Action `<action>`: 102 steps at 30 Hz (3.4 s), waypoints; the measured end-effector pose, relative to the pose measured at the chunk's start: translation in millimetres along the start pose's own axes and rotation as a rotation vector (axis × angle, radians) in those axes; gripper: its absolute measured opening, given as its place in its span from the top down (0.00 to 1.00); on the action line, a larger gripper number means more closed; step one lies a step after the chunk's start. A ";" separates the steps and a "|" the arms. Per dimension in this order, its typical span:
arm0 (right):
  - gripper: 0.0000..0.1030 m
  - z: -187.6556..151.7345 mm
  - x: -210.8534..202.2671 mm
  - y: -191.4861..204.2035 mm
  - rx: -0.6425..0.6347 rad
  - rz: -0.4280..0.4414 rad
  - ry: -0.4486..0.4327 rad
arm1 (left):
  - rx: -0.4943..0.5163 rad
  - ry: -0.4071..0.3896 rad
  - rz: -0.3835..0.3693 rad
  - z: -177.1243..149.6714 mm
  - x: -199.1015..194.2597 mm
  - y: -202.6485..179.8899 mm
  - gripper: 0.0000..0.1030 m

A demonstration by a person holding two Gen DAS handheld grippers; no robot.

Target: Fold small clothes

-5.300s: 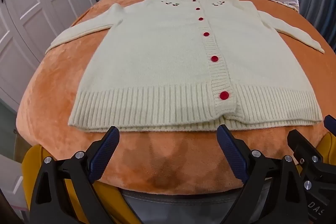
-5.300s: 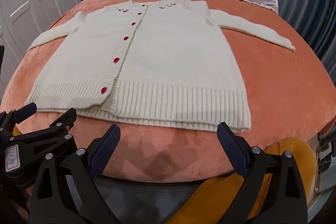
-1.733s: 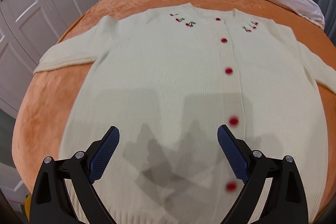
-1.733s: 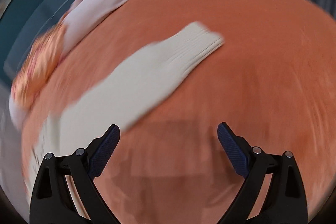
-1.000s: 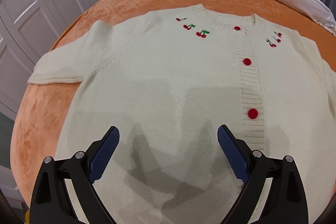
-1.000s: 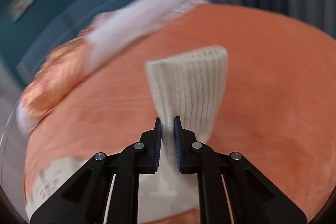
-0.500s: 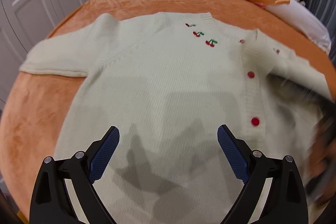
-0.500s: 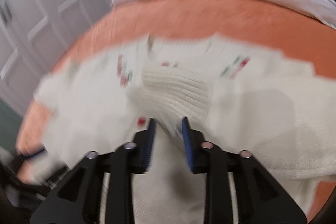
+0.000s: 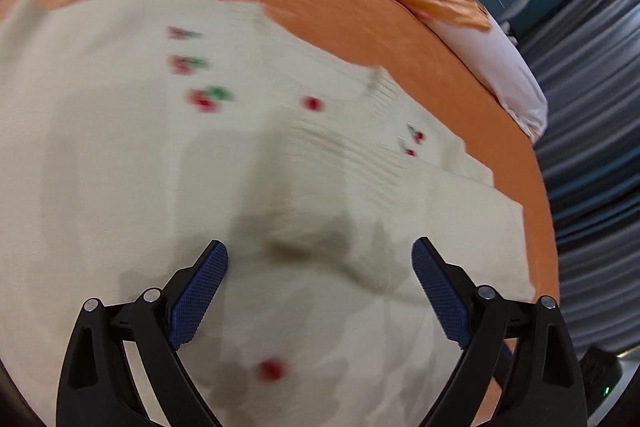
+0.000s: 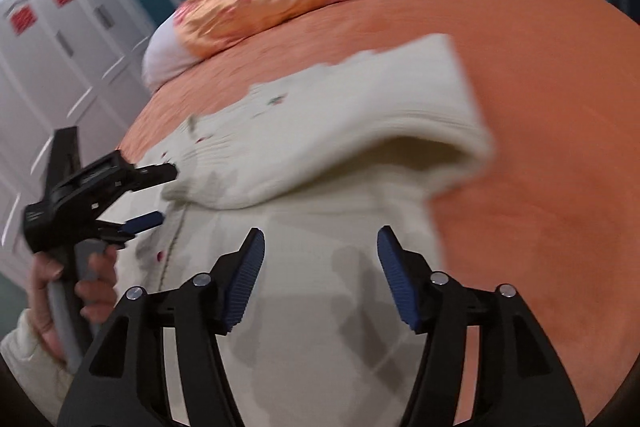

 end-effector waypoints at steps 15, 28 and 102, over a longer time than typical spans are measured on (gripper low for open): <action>0.44 26.9 12.8 -5.6 0.130 0.101 -0.036 | 0.119 -0.313 0.103 88.8 -108.9 34.0 0.93; 0.47 6.4 78.8 32.8 0.116 0.137 0.124 | 0.057 -0.160 0.205 38.6 -54.5 115.1 0.92; 0.81 0.6 62.5 15.1 -0.138 -0.243 -0.114 | -0.092 -0.555 0.275 159.8 -243.3 249.1 0.93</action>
Point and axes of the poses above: each gripper's, at about its wrist camera, not at the fingertips, and x roughly the way its jaws point, y to its left, z to its top, the point moved 5 cm from there along x, roughly the way its jaws point, and after that the axes turned 5 degrees about -y, right-handed, at the moved point
